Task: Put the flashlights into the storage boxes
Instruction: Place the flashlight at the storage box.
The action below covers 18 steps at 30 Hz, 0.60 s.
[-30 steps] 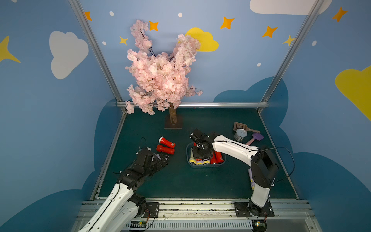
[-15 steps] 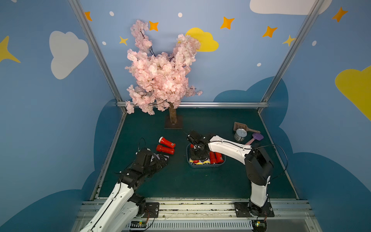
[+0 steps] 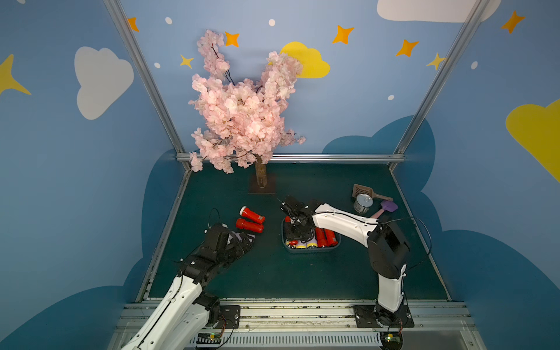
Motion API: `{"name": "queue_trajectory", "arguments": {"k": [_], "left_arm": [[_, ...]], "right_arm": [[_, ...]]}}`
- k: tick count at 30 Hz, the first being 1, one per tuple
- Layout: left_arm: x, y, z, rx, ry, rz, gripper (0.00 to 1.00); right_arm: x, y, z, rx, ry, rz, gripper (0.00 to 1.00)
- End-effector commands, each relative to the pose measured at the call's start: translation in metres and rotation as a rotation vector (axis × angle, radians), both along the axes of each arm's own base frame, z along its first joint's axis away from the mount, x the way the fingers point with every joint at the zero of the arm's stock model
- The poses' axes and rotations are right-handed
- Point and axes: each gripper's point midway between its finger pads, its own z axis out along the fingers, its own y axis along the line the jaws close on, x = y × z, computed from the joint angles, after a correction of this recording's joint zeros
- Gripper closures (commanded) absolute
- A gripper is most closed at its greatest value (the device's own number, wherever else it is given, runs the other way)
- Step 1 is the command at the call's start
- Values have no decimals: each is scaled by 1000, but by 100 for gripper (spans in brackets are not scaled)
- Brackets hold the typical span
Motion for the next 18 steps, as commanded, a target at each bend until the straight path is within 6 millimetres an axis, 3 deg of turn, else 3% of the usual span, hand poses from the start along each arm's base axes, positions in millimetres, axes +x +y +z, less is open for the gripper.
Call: {"name": "queue_trajectory", "arguments": {"k": [1, 12, 18], "left_arm": [[-2, 0, -1, -7, -4, -3, 1], [-4, 1, -1, -13, -10, -1, 0], [-6, 1, -1, -15, -12, -4, 1]], "right_arm": [[-4, 6, -1, 7, 8, 8, 58], [-13, 6, -6, -4, 13, 7, 57], [-14, 4, -3, -12, -1, 6, 47]]}}
